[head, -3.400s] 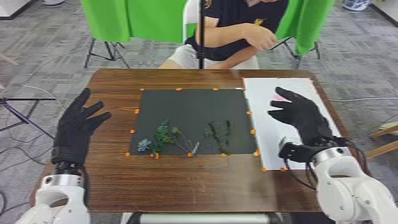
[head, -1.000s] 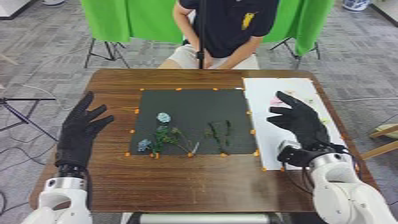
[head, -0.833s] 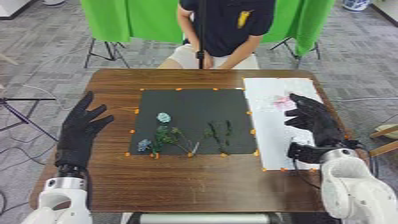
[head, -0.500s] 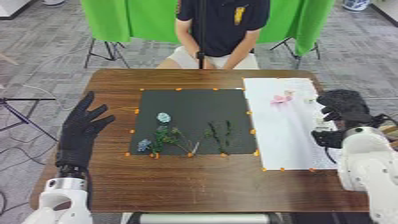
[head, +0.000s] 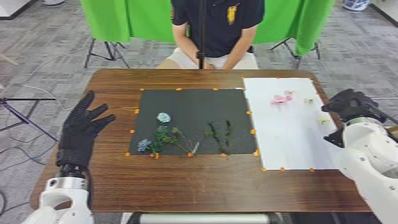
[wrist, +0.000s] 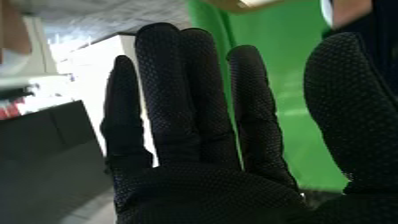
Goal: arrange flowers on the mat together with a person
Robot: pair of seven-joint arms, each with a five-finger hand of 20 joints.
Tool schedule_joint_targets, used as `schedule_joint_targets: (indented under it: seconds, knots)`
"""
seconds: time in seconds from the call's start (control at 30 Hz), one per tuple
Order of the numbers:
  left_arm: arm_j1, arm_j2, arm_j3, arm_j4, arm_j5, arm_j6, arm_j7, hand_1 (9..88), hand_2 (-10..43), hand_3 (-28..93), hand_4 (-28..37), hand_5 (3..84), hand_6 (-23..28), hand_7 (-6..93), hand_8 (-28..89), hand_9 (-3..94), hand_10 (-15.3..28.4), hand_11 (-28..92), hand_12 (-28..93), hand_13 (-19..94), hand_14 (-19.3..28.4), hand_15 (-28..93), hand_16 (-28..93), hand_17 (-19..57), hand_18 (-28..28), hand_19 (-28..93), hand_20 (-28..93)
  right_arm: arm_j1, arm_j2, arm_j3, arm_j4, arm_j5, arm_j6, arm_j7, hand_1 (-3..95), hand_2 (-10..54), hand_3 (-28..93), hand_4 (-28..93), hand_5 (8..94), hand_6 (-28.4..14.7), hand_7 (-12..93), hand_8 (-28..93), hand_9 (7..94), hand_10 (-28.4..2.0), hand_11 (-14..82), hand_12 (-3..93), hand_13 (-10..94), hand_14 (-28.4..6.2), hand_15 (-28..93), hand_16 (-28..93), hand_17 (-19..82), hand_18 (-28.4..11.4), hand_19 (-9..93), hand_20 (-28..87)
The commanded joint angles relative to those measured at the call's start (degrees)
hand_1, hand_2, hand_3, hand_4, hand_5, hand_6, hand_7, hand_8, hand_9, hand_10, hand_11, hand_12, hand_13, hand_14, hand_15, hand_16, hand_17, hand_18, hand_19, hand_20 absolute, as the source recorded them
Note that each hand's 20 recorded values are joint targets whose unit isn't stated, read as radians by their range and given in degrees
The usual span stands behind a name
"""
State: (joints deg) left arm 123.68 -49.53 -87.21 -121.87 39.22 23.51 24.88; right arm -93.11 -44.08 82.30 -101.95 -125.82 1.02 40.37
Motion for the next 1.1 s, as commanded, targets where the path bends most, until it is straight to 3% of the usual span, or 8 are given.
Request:
schedule_joint_targets:
  seconds: [0.03, 0.53, 0.63, 0.77, 0.83, 0.93, 1.1]
  knots:
    - [0.0, -0.46, 0.06, 0.0, 0.05, 0.36, -0.3, 24.2, 6.4, 80, -28.3, 28.7, 1.3, 13.8, -12, 33.3, 16.0, 22, 7, 28, 25.0, 49, -9, -8.0, 22.9, 49, 17, -1.34, 0.31, -0.64, 1.83, -4.73, -4.14, 0.28, 32.7, -9.4, 78, -24, 55.5, 3.8, 17, -13, 64.4, -15.4, 32.3, 16.8, 60, -13.7, 58, 13, 17, -25.2, 66, 19]
    - [-0.39, -0.29, 0.31, 0.13, -0.04, 0.08, -0.28, 24.4, 6.4, 80, -28.3, 28.7, 1.3, 14.1, -12, 33.3, 16.0, 22, 7, 28, 24.9, 49, -9, -7.9, 22.9, 49, 17, 5.06, 0.89, -9.71, 8.0, -8.46, -3.05, 0.27, 36.8, -9.5, 76, -26, 61.2, 5.6, 18, -14, 68.2, -14.1, 28.8, 17.0, 64, -12.1, 53, 14, 17, -25.1, 64, 20]
    - [-0.5, -0.11, 0.44, 0.18, -0.2, 0.08, -0.03, 24.4, 6.4, 80, -28.3, 28.6, 1.3, 14.1, -12, 33.3, 16.0, 22, 7, 28, 24.9, 49, -9, -7.9, 22.9, 49, 17, 5.27, 1.21, -11.27, 9.64, -10.14, 1.14, -0.19, 43.2, -9.5, 71, -27, 68.5, 5.8, 18, -8, 72.4, -12.0, 27.1, 17.2, 67, -10.7, 51, 16, 19, -24.5, 64, 21]
    - [-0.42, -0.53, 0.15, 0.22, 0.21, -0.18, -0.49, 24.4, 6.4, 80, -28.2, 28.7, 1.3, 14.1, -12, 33.3, 16.0, 22, 7, 28, 25.0, 49, -9, -7.9, 22.8, 49, 17, 3.79, 1.62, -11.48, 9.92, -12.0, 4.86, -0.35, 52.5, -9.5, 64, -28, 81.3, 6.3, 17, -3, 82.8, -8.5, 18.0, 24.8, 74, -7.5, 48, 19, 22, -22.7, 65, 23]
    - [-0.17, -0.69, -0.04, 0.19, 0.21, -0.2, -0.57, 24.4, 6.3, 80, -28.3, 28.6, 1.3, 14.2, -12, 33.3, 15.9, 22, 7, 28, 25.0, 49, -9, -7.9, 22.8, 49, 17, 3.15, 1.57, -11.24, 9.65, -12.54, 6.39, -0.44, 56.1, -9.5, 61, -28, 84.0, 6.3, 16, -2, 88.9, -6.2, 14.1, 29.3, 78, -5.8, 47, 21, 24, -21.3, 66, 24]
    - [0.0, -0.74, -0.12, 0.19, -0.11, -0.1, -0.53, 24.4, 6.4, 80, -28.3, 28.6, 1.3, 14.2, -12, 33.3, 16.0, 22, 7, 28, 24.9, 49, -9, -7.9, 22.8, 49, 17, 2.04, 0.79, -10.02, 7.98, -13.13, 8.15, -1.36, 57.3, -9.5, 61, -28, 84.8, 6.2, 16, -2, 91.2, -5.0, 14.0, 31.2, 79, -5.1, 48, 23, 25, -20.0, 67, 24]
    - [0.56, -1.15, -0.64, 0.08, -0.37, 0.03, -0.63, 24.4, 6.3, 80, -28.3, 28.6, 1.2, 14.2, -12, 33.3, 16.0, 22, 7, 28, 25.0, 49, -9, -8.0, 22.8, 49, 17, 2.36, 0.2, -11.27, 1.0, -14.3, 12.76, -5.8, 57.1, -9.5, 62, -28, 85.5, 5.5, 16, -1, 92.0, -5.1, 15.9, 32.7, 79, -4.7, 49, 24, 25, -17.6, 68, 24]
